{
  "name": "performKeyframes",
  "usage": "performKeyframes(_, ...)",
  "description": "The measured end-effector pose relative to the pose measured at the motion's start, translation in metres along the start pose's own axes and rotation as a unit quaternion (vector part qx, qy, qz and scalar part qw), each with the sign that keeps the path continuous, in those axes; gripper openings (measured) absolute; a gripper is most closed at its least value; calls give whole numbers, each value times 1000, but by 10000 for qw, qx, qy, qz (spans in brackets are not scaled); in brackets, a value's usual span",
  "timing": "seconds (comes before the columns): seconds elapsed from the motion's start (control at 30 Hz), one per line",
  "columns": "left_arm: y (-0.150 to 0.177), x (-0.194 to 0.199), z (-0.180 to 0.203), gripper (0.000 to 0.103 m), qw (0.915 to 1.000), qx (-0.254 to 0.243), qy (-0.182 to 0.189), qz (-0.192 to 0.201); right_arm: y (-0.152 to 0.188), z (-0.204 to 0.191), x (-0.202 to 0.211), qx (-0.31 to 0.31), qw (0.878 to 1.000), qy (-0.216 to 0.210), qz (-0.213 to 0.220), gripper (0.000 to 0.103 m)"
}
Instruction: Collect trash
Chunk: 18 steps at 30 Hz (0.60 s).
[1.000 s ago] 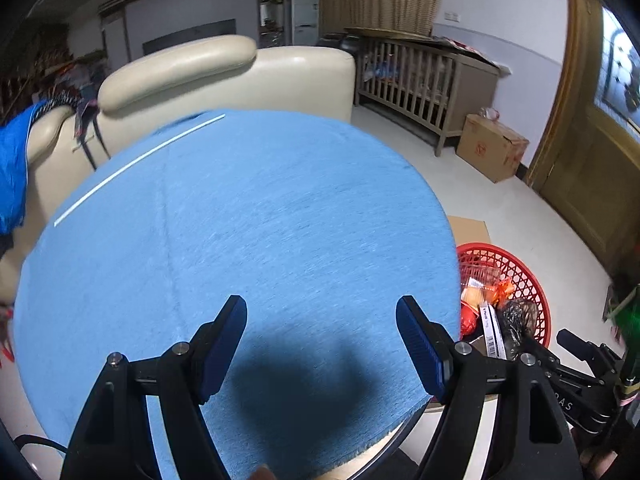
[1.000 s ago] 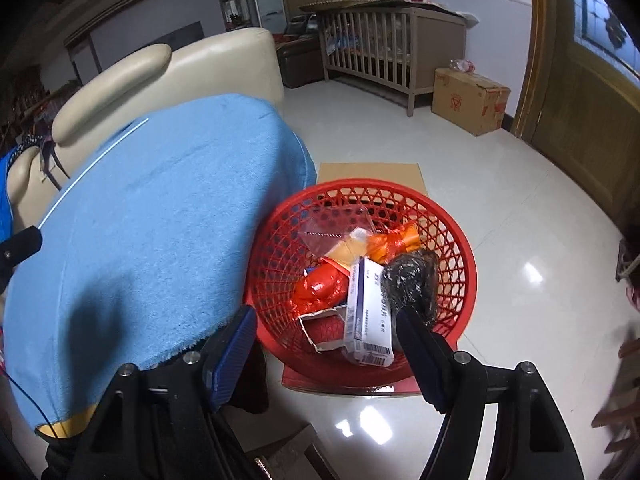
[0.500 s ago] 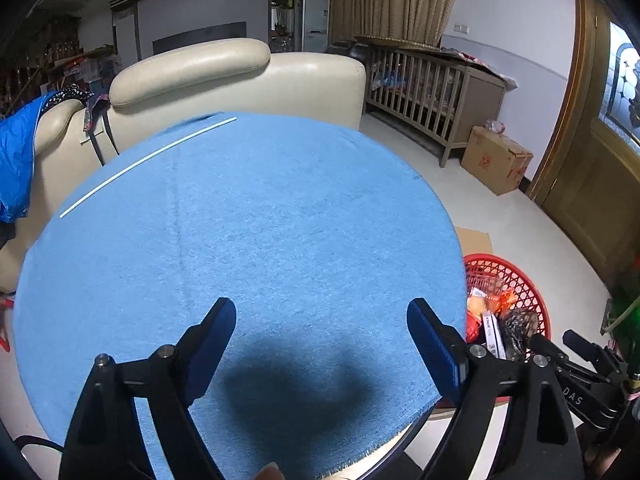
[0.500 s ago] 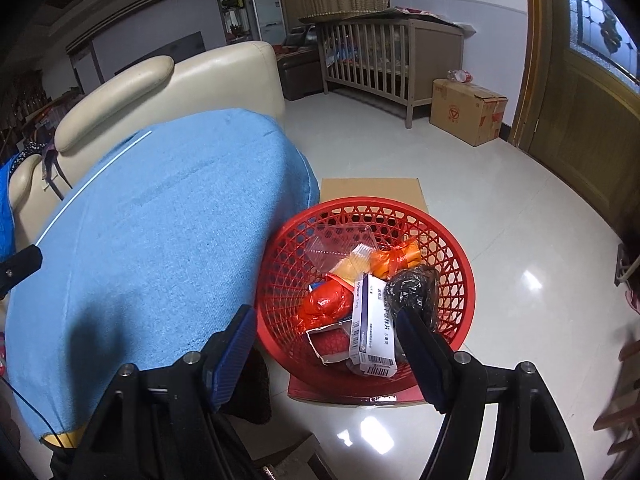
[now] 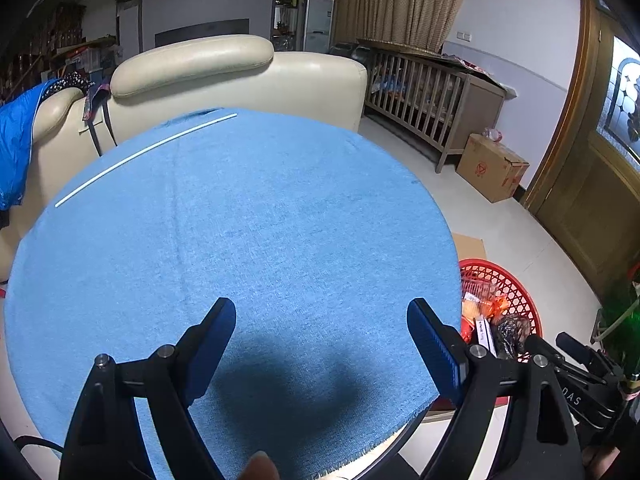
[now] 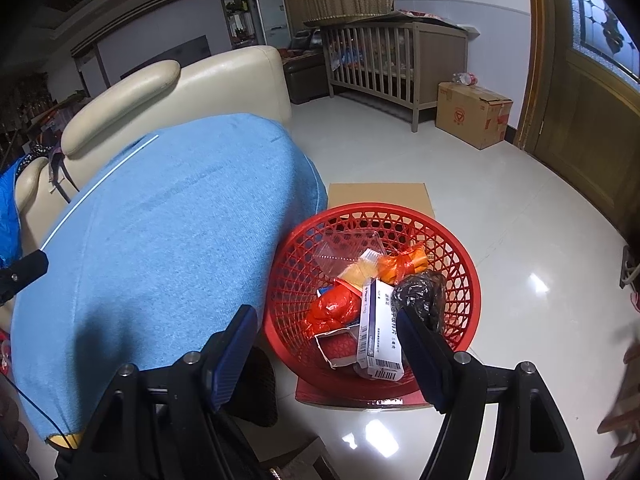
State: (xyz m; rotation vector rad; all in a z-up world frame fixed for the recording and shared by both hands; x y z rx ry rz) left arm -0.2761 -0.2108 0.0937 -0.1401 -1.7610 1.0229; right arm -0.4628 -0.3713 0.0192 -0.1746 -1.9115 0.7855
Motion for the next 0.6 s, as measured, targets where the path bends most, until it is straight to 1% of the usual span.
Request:
performKeyframes(0.23,0,1,4,88,9999,-73,-108,0,0,0,0,-8,10000,-9,-2,75)
performKeyframes(0.6,3,0,4,88,9999,-86,-87,22,1,-4,0,24,10000,-33,-6,75)
Point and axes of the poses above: each gripper's, at about its wrist camera, not at the fingertips, and x roughly against the way its jaws point, z to its right, y to its underside, the point moved 3 cm from there along -x, roughly the way its jaws point, and after that the axes turned 14 degrees about -x, right-handed, at the moved point
